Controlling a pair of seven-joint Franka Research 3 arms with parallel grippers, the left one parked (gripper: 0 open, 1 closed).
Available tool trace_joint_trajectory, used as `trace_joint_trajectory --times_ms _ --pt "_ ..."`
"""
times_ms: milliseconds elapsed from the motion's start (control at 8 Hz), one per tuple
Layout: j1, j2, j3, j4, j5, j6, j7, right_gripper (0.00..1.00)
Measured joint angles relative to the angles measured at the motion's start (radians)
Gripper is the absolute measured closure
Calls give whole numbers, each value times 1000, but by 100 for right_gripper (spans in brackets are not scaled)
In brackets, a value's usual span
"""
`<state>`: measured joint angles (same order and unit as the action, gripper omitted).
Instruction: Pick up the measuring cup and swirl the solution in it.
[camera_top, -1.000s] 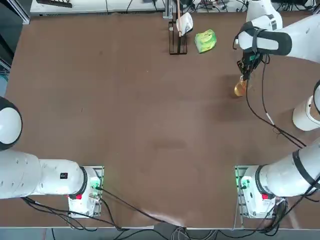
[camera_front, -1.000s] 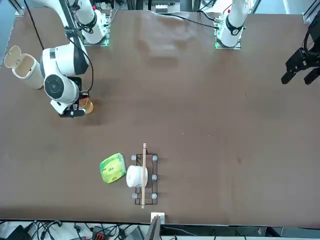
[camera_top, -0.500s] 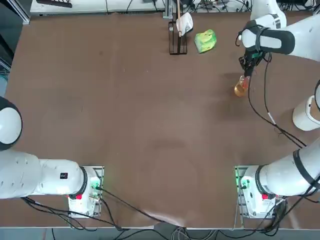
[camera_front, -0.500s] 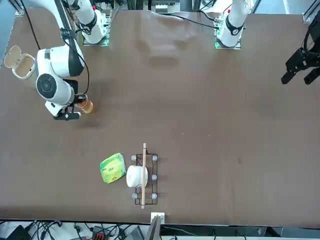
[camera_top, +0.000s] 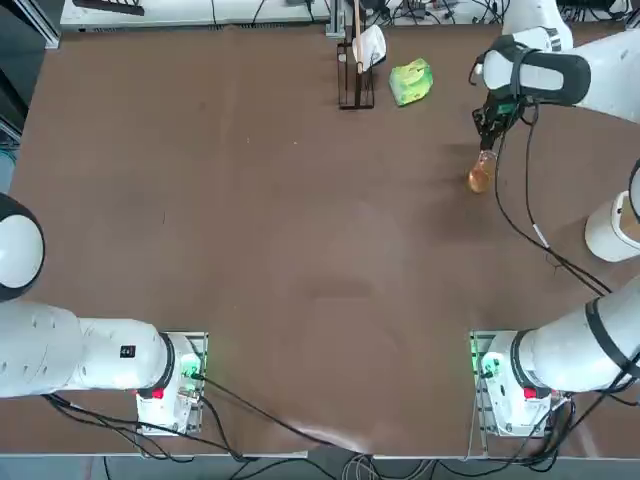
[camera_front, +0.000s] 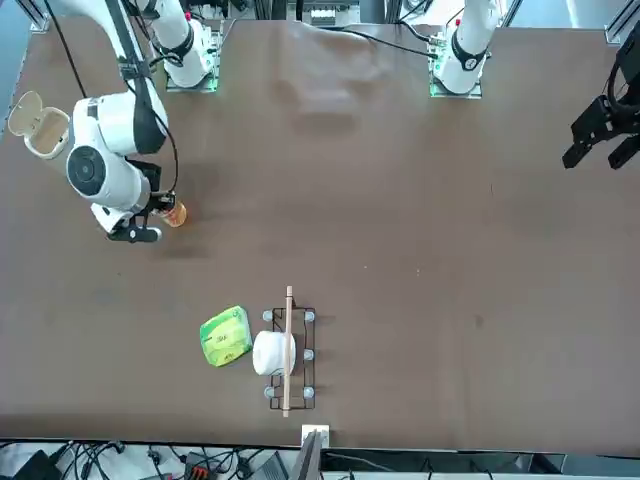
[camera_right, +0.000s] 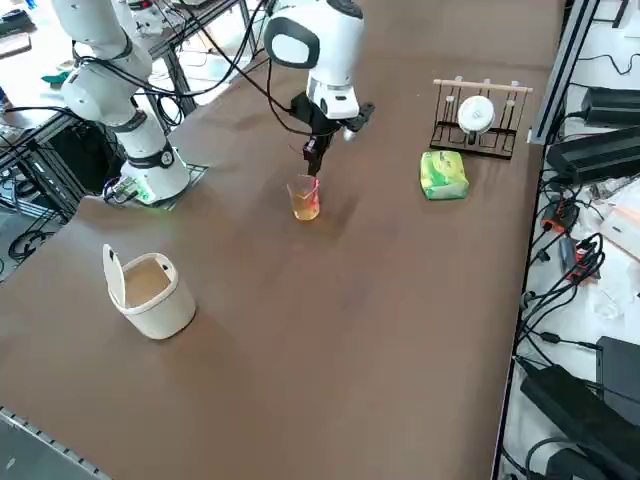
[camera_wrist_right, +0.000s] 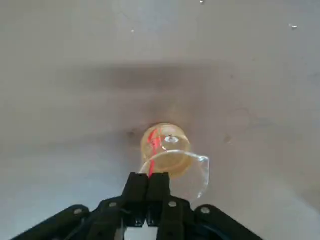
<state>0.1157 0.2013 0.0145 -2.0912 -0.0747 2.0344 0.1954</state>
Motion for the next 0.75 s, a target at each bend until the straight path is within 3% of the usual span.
trace_joint_trajectory --times_ms 500,750 --pt "3 -2 6 0 -15 -82 -83 98" --pt "1 -2 6 1 -96 -107 -133 98"
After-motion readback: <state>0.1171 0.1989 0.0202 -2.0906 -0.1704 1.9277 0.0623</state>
